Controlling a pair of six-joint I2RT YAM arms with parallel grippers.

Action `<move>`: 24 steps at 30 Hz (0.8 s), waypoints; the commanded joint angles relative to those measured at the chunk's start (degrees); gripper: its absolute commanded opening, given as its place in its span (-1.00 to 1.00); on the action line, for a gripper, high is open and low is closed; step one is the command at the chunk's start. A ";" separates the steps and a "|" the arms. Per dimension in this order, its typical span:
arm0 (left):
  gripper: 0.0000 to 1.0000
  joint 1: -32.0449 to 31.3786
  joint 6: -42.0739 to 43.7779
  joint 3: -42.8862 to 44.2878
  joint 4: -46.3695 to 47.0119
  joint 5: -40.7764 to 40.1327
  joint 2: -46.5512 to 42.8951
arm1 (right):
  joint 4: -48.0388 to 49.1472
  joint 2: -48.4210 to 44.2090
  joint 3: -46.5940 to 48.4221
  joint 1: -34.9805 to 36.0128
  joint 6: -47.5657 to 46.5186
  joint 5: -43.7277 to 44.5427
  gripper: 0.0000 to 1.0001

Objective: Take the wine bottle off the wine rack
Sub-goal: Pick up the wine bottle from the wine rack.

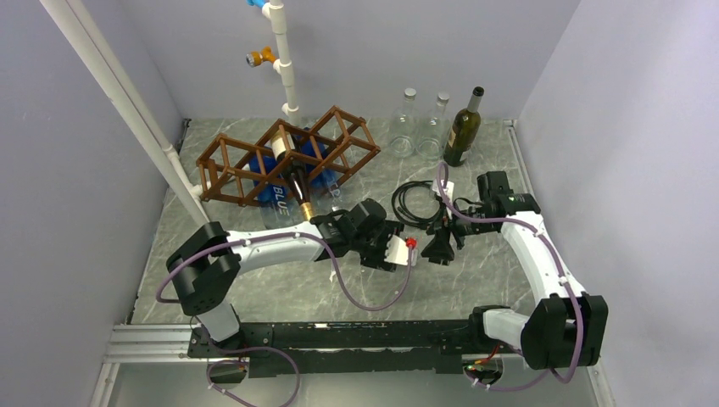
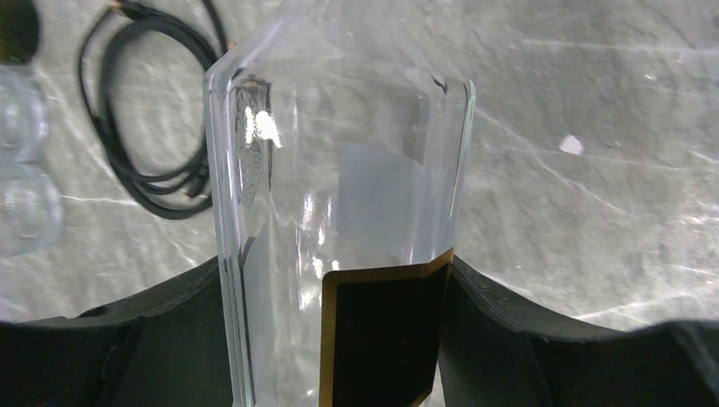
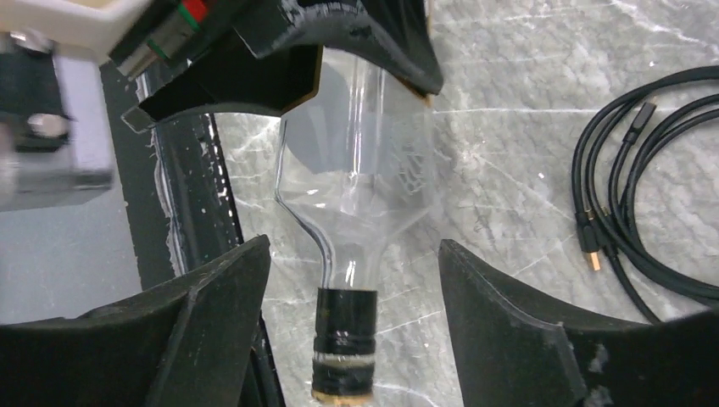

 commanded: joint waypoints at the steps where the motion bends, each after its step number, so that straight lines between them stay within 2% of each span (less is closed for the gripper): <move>1: -1.00 -0.15 -3.01 -0.78 8.70 3.04 -4.64 | -1.43 -1.22 2.82 0.13 -2.86 -3.38 0.54; 8: -1.00 0.30 -7.50 -4.65 15.34 3.13 -7.20 | -10.45 0.52 9.52 -0.13 -7.97 -4.73 0.65; 15: -1.00 2.79 -20.86 -9.93 24.51 7.14 -12.36 | -21.02 1.93 18.92 -2.08 -15.53 -8.41 0.66; 20: -1.00 3.33 -30.38 -14.64 33.43 7.07 -16.00 | -22.26 2.15 26.46 -2.24 -17.43 -8.13 0.71; 24: -1.00 3.62 -37.17 -19.40 41.95 6.10 -18.46 | -21.97 1.72 32.49 -2.24 -18.30 -10.68 0.85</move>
